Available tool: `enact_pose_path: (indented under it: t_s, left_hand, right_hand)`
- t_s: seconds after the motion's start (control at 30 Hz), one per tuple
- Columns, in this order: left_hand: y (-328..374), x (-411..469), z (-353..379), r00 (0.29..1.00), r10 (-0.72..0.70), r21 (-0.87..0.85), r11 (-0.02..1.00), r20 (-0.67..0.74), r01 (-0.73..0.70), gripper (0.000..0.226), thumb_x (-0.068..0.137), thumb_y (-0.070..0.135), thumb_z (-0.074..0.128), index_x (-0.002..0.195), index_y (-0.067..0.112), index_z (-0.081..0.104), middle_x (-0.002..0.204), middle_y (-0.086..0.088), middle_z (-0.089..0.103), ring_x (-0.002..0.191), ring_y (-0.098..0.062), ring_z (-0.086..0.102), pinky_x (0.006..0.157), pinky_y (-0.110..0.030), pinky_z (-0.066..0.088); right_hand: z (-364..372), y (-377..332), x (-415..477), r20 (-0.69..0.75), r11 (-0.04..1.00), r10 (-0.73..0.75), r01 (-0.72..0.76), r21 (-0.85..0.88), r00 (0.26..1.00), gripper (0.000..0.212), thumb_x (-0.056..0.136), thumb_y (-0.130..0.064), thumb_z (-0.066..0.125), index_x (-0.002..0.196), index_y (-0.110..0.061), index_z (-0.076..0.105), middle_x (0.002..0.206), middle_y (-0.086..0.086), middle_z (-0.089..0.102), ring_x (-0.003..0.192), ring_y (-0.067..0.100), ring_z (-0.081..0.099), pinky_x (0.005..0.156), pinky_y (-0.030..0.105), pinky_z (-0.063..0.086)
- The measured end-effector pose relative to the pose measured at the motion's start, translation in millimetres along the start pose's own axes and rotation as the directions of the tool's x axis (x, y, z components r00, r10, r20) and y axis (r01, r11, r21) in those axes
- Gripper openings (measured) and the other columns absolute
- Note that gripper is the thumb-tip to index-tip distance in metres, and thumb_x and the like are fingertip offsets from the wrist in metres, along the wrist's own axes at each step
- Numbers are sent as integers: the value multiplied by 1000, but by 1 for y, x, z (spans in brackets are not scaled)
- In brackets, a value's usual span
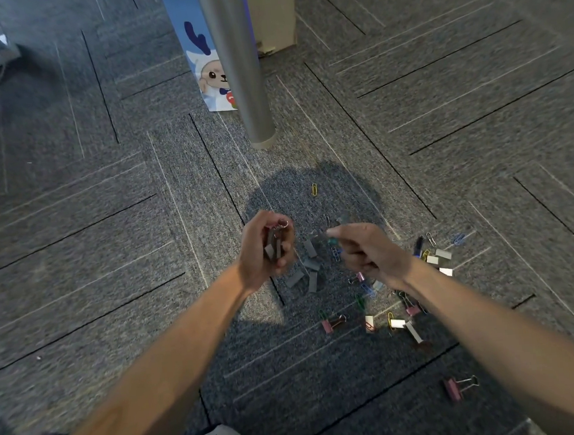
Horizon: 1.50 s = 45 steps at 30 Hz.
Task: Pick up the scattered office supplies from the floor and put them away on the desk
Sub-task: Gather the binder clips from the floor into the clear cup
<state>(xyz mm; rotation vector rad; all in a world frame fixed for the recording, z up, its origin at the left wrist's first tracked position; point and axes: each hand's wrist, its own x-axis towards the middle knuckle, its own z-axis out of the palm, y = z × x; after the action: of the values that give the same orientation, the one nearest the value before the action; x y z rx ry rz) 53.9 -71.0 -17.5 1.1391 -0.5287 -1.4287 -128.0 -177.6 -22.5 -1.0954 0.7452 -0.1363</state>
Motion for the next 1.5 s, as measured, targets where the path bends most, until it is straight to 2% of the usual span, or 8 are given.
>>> enact_pose_path:
  t_s: [0.17, 0.37, 0.5, 0.63, 0.77, 1.0, 1.2, 1.5]
  left_hand:
    - [-6, 3, 4, 999, -45, 10, 999, -15, 45, 17, 81, 25, 43, 71, 14, 49, 64, -5, 39, 40, -9, 28, 34, -11, 24]
    - [-14, 2, 11, 988, -142, 233, 960, -63, 152, 31, 95, 42, 43, 79, 16, 49, 61, 4, 41, 48, -10, 28, 39, -18, 23]
    - [-13, -1, 12, 989, -117, 262, 955, -90, 136, 15, 95, 24, 50, 90, 10, 53, 69, 0, 56, 46, -10, 35, 34, -18, 27]
    - [-8, -2, 15, 989, -100, 330, 935, -113, 132, 19, 94, 21, 53, 101, 3, 55, 68, 0, 60, 43, -8, 38, 33, -16, 30]
    - [-11, -1, 18, 992, -8, 563, 823, -129, 80, 26, 95, 28, 49, 95, 3, 56, 61, 3, 55, 46, -11, 40, 39, -16, 32]
    - [4, 1, 23, 988, 31, 733, 674, -154, 93, 25, 96, 27, 47, 86, 6, 54, 63, -2, 55, 48, -10, 47, 45, -17, 38]
    - [139, -57, 86, 967, 71, 756, 638, -244, 144, 25, 98, 30, 44, 81, 14, 53, 62, -5, 56, 44, -8, 47, 44, -14, 37]
    - [504, -228, 230, 850, 240, 739, 634, -469, 229, 32, 95, 30, 52, 70, 9, 51, 54, 3, 55, 47, -2, 45, 54, -20, 37]
  right_hand:
    - [-4, 7, -2, -37, 873, 16, 4, 488, 999, 19, 89, -28, 36, 72, -20, 41, 51, -8, 25, 36, 7, 21, 32, 14, 22]
    - [-1, 4, -2, -14, 875, -18, 23, 484, 1000, 21, 88, -29, 46, 70, -18, 46, 53, -5, 41, 34, 7, 33, 31, 16, 27]
    - [0, 1, -4, -22, 876, -6, 16, 483, 1000, 15, 88, -19, 47, 73, -15, 49, 63, 2, 53, 40, 9, 42, 32, 17, 31]
    - [2, 1, -1, 8, 919, 58, -57, 390, 998, 16, 95, -19, 44, 86, -11, 54, 68, 0, 54, 45, 8, 45, 35, 15, 32]
    - [2, 7, 5, -48, 985, 114, -107, 136, 992, 34, 99, -36, 46, 71, -16, 46, 57, -3, 43, 38, 7, 32, 34, 18, 25]
    - [9, -8, 3, -187, 920, -112, 31, -391, 976, 44, 100, -34, 46, 68, -5, 52, 52, 0, 43, 40, 11, 34, 43, 15, 28]
    - [47, -153, -69, -209, 896, -175, 68, -439, 962, 41, 99, -30, 52, 63, -10, 59, 48, -5, 56, 36, 3, 47, 37, 13, 33]
    - [211, -499, -225, -136, 849, -282, 181, -497, 950, 44, 98, -27, 54, 64, 0, 59, 47, -8, 51, 37, 2, 47, 44, 15, 33]
